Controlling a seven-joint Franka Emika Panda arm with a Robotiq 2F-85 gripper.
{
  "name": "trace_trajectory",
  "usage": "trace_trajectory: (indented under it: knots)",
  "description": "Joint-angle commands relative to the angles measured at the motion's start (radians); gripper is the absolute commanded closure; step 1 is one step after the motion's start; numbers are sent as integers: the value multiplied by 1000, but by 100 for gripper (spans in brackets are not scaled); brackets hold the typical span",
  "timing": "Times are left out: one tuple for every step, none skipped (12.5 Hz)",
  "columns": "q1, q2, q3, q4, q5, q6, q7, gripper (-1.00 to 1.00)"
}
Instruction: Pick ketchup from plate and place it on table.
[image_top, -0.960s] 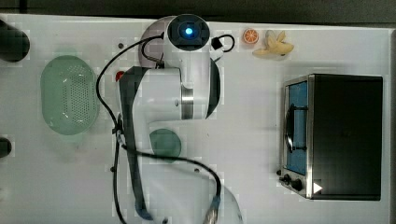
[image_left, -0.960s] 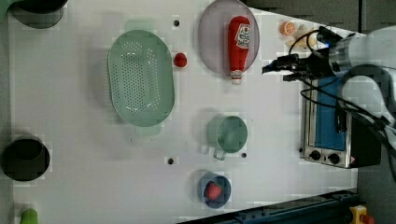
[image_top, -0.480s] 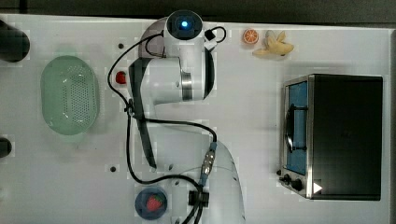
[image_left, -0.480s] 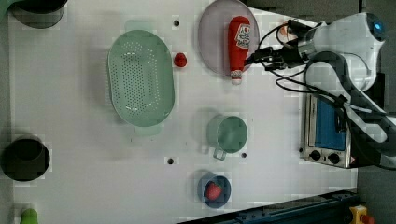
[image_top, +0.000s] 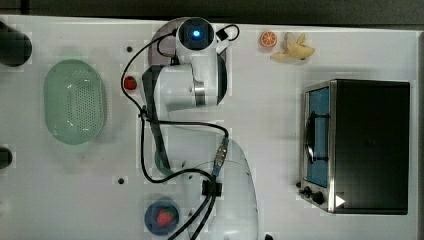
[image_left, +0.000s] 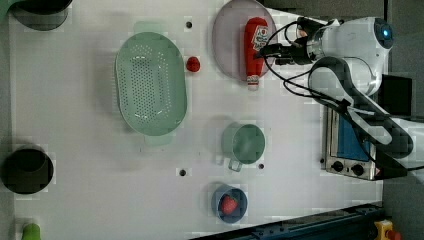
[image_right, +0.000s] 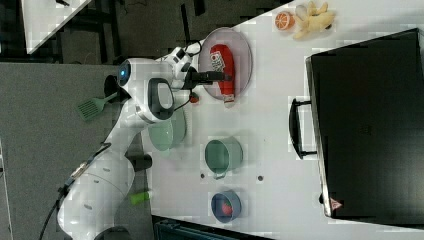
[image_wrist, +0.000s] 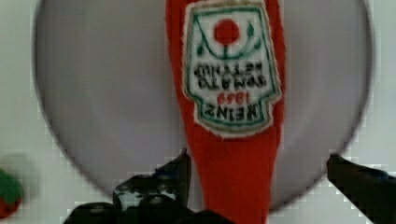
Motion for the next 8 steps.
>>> trace_trajectory:
  knots:
    - [13, 24, -4, 15, 1, 52, -46, -100]
    - [14, 37, -4, 15, 1, 68, -46, -100]
    - [15, 49, -4, 15, 1, 89, -46, -100]
    - [15, 59, -7, 15, 0, 105, -46, -100]
    - [15, 64, -7, 16, 0, 118, -46, -100]
    - [16, 68, -7, 15, 0, 119, -46, -92]
    - [16, 73, -7, 15, 0, 119, -46, -68]
    - [16, 74, -9, 16, 0, 121, -46, -42]
